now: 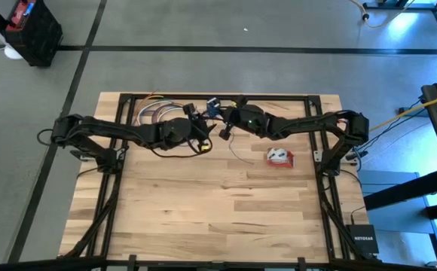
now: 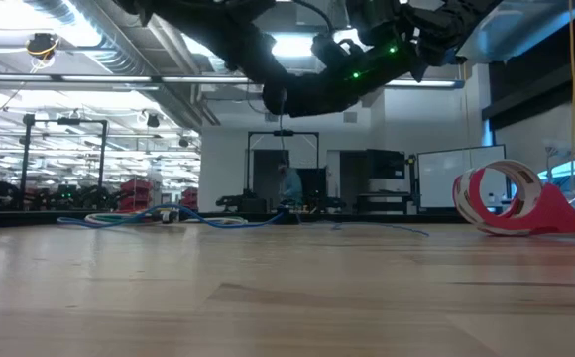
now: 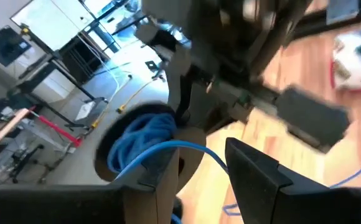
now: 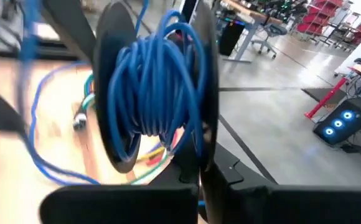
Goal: Coil cords
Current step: Coil the blue wire onto the spool
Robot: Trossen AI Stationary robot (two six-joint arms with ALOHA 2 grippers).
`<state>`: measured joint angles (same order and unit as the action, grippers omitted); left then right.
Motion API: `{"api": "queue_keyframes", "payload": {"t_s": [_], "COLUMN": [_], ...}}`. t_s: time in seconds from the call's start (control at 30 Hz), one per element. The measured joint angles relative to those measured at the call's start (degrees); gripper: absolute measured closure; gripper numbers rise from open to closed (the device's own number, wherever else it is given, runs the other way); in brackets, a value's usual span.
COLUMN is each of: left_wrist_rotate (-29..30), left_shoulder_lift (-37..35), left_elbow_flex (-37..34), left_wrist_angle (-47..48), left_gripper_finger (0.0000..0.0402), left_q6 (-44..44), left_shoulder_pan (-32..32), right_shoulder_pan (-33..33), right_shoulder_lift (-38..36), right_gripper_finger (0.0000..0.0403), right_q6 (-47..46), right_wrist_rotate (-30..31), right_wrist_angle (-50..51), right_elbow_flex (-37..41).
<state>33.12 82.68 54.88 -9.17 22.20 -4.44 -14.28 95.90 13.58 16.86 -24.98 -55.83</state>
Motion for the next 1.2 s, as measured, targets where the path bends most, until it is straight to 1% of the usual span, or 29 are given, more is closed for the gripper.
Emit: {"api": "queue_keyframes", "payload": {"t_s": [0.1,0.17,0.23,0.3,0.47,0.53,0.67,0.8,0.9,1.07,1.13,1.2], "left_wrist_rotate": [-2.3,-4.8,-7.9,-9.0,-9.6,-9.5,-9.9,-10.4,-10.4,-9.3,-9.4,-8.9], "left_shoulder_lift": [-0.2,-0.2,0.0,0.0,1.1,1.4,1.4,1.4,1.4,1.4,1.5,1.5], "left_elbow_flex": [0.8,0.8,0.8,0.8,0.9,0.9,1.6,1.8,1.8,1.7,1.7,1.8], "left_wrist_angle": [-0.2,-0.4,-0.8,-1.4,-2.0,-2.3,-2.3,-2.3,-4.5,-13.2,-14.0,-12.1], "left_gripper_finger": [0.0274,0.0274,0.0274,0.0274,0.0274,0.0268,0.0237,0.0201,0.0181,0.0174,0.0173,0.0173], "left_q6": [-1.9,-3.1,-5.2,-6.7,-8.4,-8.6,-10.7,-10.5,-11.1,-7.8,-8.7,-11.6], "left_shoulder_pan": [-0.8,-1.7,-2.5,-2.9,-4.3,-4.9,-5.3,-4.4,-3.8,-4.1,-4.8,-5.4], "right_shoulder_pan": [0.0,0.4,0.5,0.4,0.4,0.3,0.3,0.3,0.4,0.4,0.3,0.3], "right_shoulder_lift": [0.0,0.0,0.0,0.1,0.1,0.2,0.2,0.2,0.2,0.1,0.0,0.0], "right_gripper_finger": [0.0402,0.0402,0.0402,0.0402,0.0402,0.0402,0.0402,0.0402,0.0402,0.0402,0.0402,0.0402], "right_q6": [1.6,1.8,1.7,1.4,0.2,-0.3,-3.3,-4.6,-6.2,-8.5,-9.1,-8.9], "right_wrist_rotate": [-2.5,-4.2,-4.4,-4.4,-4.5,-4.6,-4.6,-4.6,-4.6,-5.3,-5.3,-5.4], "right_wrist_angle": [1.7,1.7,2.2,2.8,1.8,1.7,1.1,0.3,-0.5,-1.7,-1.7,-1.0], "right_elbow_flex": [0.1,0.1,0.1,0.1,0.1,0.1,0.1,0.1,0.1,0.1,0.0,0.0]}}
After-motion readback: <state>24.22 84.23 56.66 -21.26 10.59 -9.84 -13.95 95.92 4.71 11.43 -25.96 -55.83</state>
